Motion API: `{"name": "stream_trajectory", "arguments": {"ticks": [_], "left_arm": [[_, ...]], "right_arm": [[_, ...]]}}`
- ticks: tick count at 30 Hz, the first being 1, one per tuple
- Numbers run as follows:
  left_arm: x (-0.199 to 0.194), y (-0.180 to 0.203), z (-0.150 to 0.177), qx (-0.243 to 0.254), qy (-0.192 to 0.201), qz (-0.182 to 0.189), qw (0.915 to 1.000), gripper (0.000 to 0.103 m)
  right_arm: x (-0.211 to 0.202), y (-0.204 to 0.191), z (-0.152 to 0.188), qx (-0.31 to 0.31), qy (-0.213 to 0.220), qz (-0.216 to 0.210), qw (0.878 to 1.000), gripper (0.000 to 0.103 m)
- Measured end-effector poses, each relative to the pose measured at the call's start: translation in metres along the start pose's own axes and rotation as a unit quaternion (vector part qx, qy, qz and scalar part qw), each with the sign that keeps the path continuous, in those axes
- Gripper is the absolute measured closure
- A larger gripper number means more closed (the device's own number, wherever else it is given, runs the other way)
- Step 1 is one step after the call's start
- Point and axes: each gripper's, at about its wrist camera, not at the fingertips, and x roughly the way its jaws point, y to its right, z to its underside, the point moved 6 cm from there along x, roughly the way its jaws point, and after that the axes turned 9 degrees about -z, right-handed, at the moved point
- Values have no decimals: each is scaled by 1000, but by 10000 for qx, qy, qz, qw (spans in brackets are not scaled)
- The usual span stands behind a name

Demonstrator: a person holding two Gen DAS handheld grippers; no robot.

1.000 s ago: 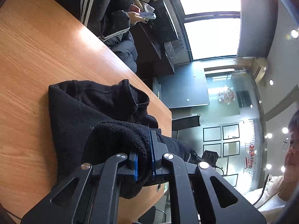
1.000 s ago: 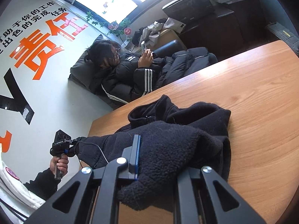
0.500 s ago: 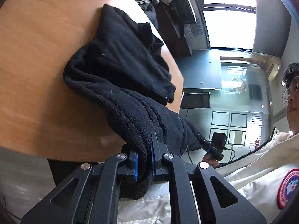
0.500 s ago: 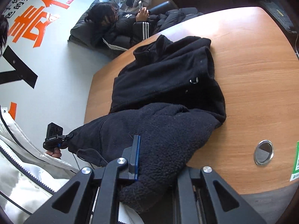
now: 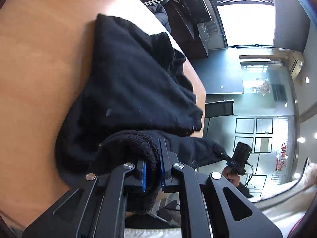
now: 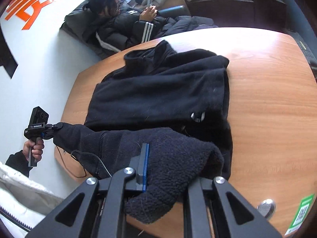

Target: Fold clothes

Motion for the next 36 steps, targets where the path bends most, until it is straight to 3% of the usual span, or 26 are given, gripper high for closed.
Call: {"name": "stream_trajectory", "arguments": {"ticks": [5, 9, 14, 20, 26, 32, 36], "left_arm": [[41, 6, -72, -13, -26, 70, 10000, 94], [50, 5, -102, -126, 0, 281, 9995, 94], [27, 19, -101, 75, 145, 612, 9980, 94], [-13, 49, -61, 573, 327, 993, 9929, 94], [-55, 75, -34, 757, 692, 1257, 9867, 94], [-43, 84, -84, 718, 849, 1309, 9851, 94], [-15, 78, -129, 593, 785, 1206, 9878, 94]], "right_arm": [[28, 29, -50, 223, 206, -25, 9995, 91], [41, 38, -85, 200, 242, -105, 9995, 91], [22, 35, -101, 267, 465, -309, 9981, 90], [-18, 12, -78, 204, 486, -542, 9971, 90], [-58, -10, -68, 42, 638, -729, 9953, 90], [-59, -13, -106, -211, 941, -767, 9924, 90], [-22, 17, -142, -19, 834, -721, 9939, 90]]}}
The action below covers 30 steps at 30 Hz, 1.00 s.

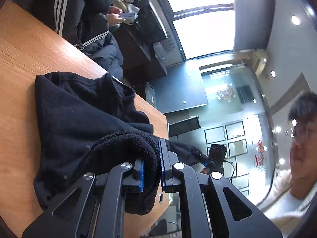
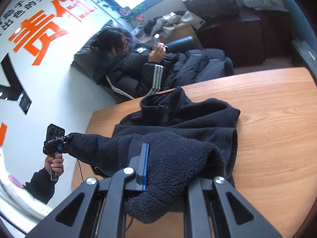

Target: Fold clothes

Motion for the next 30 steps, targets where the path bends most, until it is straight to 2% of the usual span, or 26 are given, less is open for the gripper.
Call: {"name": "stream_trajectory", "arguments": {"ticks": [5, 7, 8, 9, 13, 14, 16, 17, 19, 20, 21, 22, 24, 26, 28, 30], "left_arm": [[50, -58, -39, -592, -221, -568, 9964, 91], [62, -69, -50, -649, -298, -816, 9941, 81], [66, -73, -55, -672, -326, -917, 9930, 64], [71, -76, -60, -696, -354, -1011, 9918, 52], [84, -81, -77, -855, -440, -1176, 9884, 37], [88, -83, -82, -896, -445, -1213, 9876, 32], [90, -83, -92, -934, -378, -1229, 9873, 31], [91, -83, -99, -944, -337, -1218, 9875, 30], [90, -77, -110, -897, -255, -1172, 9887, 30], [89, -75, -115, -879, -217, -1152, 9892, 29], [87, -74, -120, -884, -183, -1149, 9893, 29], [85, -72, -125, -880, -113, -1171, 9892, 29], [78, -66, -133, -777, 93, -1214, 9895, 29], [67, -53, -135, -654, 198, -1152, 9910, 29], [60, -30, -126, -217, 156, -1220, 9922, 28], [55, -7, -111, 254, 36, -1269, 9916, 24]], "right_arm": [[50, 54, -25, 281, -193, 245, 9991, 90], [66, 63, -34, 160, -316, 401, 9986, 90], [72, 68, -37, 132, -376, 463, 9981, 90], [78, 72, -40, 104, -437, 524, 9976, 89], [97, 91, -52, 304, -629, 715, 9950, 87], [100, 96, -55, 457, -628, 686, 9946, 86], [103, 106, -61, 841, -567, 507, 9936, 84], [103, 110, -63, 1071, -508, 354, 9923, 80], [101, 118, -68, 1567, -360, -17, 9870, 60], [95, 121, -74, 1706, -181, -81, 9851, 38], [89, 124, -81, 1834, 6, -131, 9830, 25], [83, 127, -87, 1960, 193, -181, 9802, 22], [68, 123, -104, 1739, 441, -4, 9838, 20], [57, 106, -114, 1293, 480, 238, 9902, 19], [49, 79, -116, 507, 405, 598, 9961, 19], [48, 42, -103, -579, 134, 948, 9937, 19]]}}
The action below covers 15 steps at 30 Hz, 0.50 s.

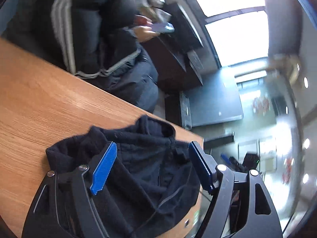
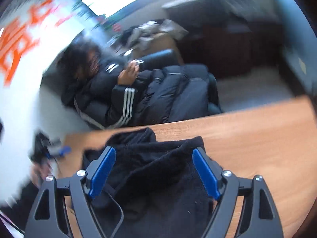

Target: Fold clothes

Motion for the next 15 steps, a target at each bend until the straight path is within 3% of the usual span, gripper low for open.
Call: {"name": "stream_trajectory", "arguments": {"ticks": [2, 4, 7, 9, 11, 12, 15], "left_arm": [[-4, 20, 28, 483, -308, -40, 9984, 21], [-2, 31, 63, 845, -773, -124, 9933, 21], [-18, 48, 122, 1402, -1285, 22, 9817, 23], [-55, 52, 160, 1498, -1323, 151, 9797, 23], [-92, 52, 194, 1443, -1317, 142, 9806, 22], [-108, 48, 212, 1345, -1327, 30, 9820, 18], [-142, 18, 281, 882, -1730, -735, 9782, 11]], "right_arm": [[3, -35, 25, -1010, -400, 196, 9939, 19], [13, -66, 67, -1905, -1035, 131, 9761, 19], [12, -98, 133, -2187, -2139, -760, 9490, 31], [-12, -115, 161, -2099, -2422, -1259, 9389, 32], [-38, -121, 171, -1866, -2415, -1364, 9425, 31], [-51, -117, 176, -1633, -2405, -1303, 9479, 24], [-74, -101, 193, -1152, -2451, -753, 9597, 16]]}}
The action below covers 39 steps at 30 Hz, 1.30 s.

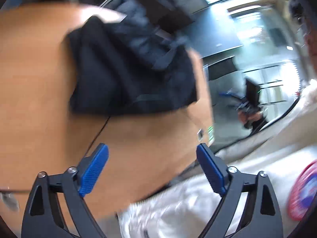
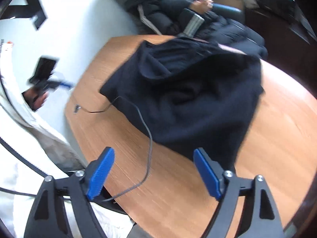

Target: Fold clothes

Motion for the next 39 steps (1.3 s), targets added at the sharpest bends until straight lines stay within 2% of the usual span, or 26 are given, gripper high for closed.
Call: {"name": "stream_trajectory", "arguments": {"ticks": [2, 4, 6, 9, 11, 14, 15, 16, 17, 18, 19, 21, 22, 24, 26, 27, 32, 34, 37, 38, 39], "left_arm": [[19, -1, 27, -204, -332, -174, 9991, 11], [36, 12, 14, 13, -197, -128, 9997, 12], [46, 38, -27, 463, 334, 232, 9981, 12], [64, 71, -105, 1250, 1165, 366, 9846, 9], [96, 74, -157, 1480, 1224, -32, 9814, 9], [137, 75, -202, 1737, 1151, -363, 9774, 9], [145, 74, -209, 1983, 1182, -535, 9715, 9], [153, 74, -216, 2215, 1212, -691, 9651, 9], [157, 74, -219, 2360, 1246, -749, 9608, 9], [156, 70, -220, 2410, 1283, -729, 9592, 9], [154, 68, -218, 2350, 1311, -638, 9610, 9], [151, 65, -215, 2230, 1366, -455, 9641, 9], [149, 64, -213, 2183, 1392, -370, 9652, 9], [152, 64, -206, 2241, 1419, -275, 9638, 9], [150, 63, -199, 2336, 1448, -278, 9611, 9], [148, 62, -195, 2358, 1451, -251, 9606, 9], [151, 64, -191, 2521, 1571, -130, 9548, 9], [158, 62, -196, 2515, 1617, -210, 9540, 9], [177, 55, -213, 2329, 1565, -483, 9586, 8], [181, 52, -219, 2230, 1552, -510, 9610, 8], [186, 49, -226, 2093, 1513, -557, 9645, 9]], "right_arm": [[13, 8, 3, 32, -67, 533, 9986, 16], [32, 15, -8, -143, 86, 875, 9960, 16], [61, 16, -32, -568, 419, 861, 9938, 16], [96, 19, -70, -1236, 707, 1172, 9828, 16], [116, 19, -91, -1711, 774, 1310, 9734, 18], [141, 7, -112, -2781, 605, 1776, 9420, 20], [148, 3, -115, -3084, 564, 1852, 9313, 20], [157, 3, -118, -3274, 430, 1840, 9258, 21], [167, 3, -121, -3452, 289, 1819, 9203, 24], [176, 3, -124, -3628, 147, 1798, 9142, 33], [186, 5, -125, -3682, -47, 1745, 9132, 39], [205, 11, -122, -3727, -540, 1581, 9128, 61], [211, 13, -124, -3799, -586, 1584, 9095, 65], [208, 18, -133, -3685, -494, 1552, 9153, 80], [206, 23, -143, -3559, -396, 1518, 9213, 89], [196, 24, -153, -3461, -209, 1462, 9265, 90], [145, 42, -218, -2776, 651, 1327, 9493, 90], [145, 63, -246, -2373, 628, 1329, 9602, 89], [171, 104, -272, -1844, 310, 1543, 9702, 89], [180, 115, -276, -1673, 263, 1603, 9724, 84], [188, 126, -279, -1463, 239, 1679, 9746, 70]]}}
